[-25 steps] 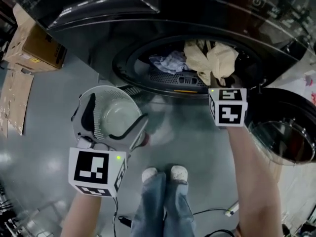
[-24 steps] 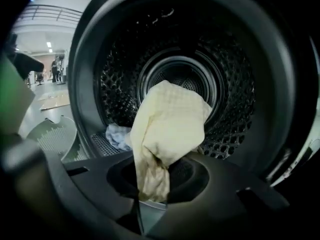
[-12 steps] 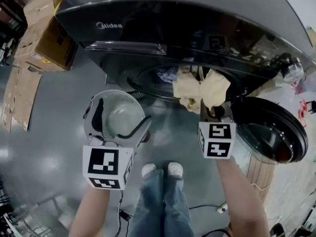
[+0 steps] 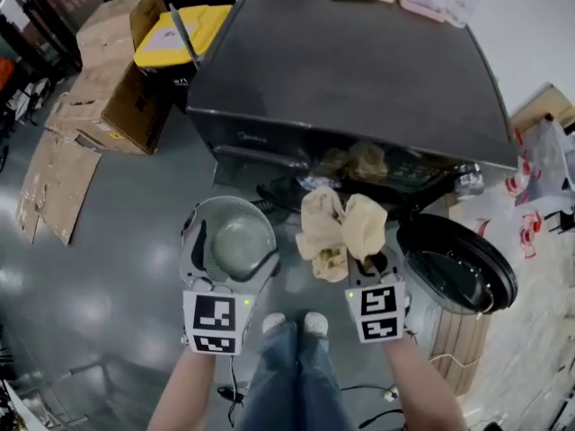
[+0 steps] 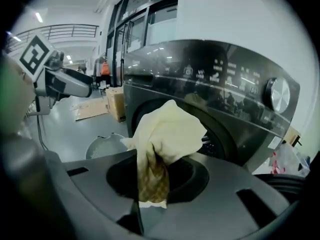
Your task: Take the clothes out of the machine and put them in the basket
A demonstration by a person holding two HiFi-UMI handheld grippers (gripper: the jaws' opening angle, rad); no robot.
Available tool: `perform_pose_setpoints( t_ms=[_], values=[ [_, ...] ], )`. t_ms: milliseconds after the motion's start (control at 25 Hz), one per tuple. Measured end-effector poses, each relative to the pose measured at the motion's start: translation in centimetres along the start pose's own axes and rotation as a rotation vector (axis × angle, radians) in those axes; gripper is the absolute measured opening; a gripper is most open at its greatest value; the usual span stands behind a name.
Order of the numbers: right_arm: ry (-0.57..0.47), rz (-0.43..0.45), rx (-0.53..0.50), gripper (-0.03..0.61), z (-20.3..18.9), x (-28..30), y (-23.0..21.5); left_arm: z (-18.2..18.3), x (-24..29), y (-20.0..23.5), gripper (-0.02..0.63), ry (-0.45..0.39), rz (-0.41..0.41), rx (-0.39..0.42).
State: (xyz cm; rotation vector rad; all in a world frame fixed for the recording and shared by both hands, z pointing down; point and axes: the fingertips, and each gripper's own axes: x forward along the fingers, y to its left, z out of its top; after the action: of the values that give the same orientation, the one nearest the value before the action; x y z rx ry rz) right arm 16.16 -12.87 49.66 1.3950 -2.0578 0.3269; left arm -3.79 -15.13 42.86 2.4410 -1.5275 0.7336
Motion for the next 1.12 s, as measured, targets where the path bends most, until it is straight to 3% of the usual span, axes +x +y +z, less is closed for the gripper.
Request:
perform_pose_setpoints(
  t_ms=[520, 840, 1120],
  values=[
    [-0.086, 0.15, -0.024, 0.077, 10.6, -10.9, 3.4, 5.3, -10.3, 4.7, 0.557, -0.011, 0.145, -0.056],
    [-0.131, 0.259, -0.14, 0.077, 16.4, -10.1, 8.6, 6.5, -15.4, 9.3, 0.557, -0.047, 0.267, -0.114],
    [-0.15, 0.369, -0.228, 0.077, 20.6, -7.8, 14.7, 5.3, -20.5, 14.2, 0.557, -0.058, 0.404, -0.166]
  ],
)
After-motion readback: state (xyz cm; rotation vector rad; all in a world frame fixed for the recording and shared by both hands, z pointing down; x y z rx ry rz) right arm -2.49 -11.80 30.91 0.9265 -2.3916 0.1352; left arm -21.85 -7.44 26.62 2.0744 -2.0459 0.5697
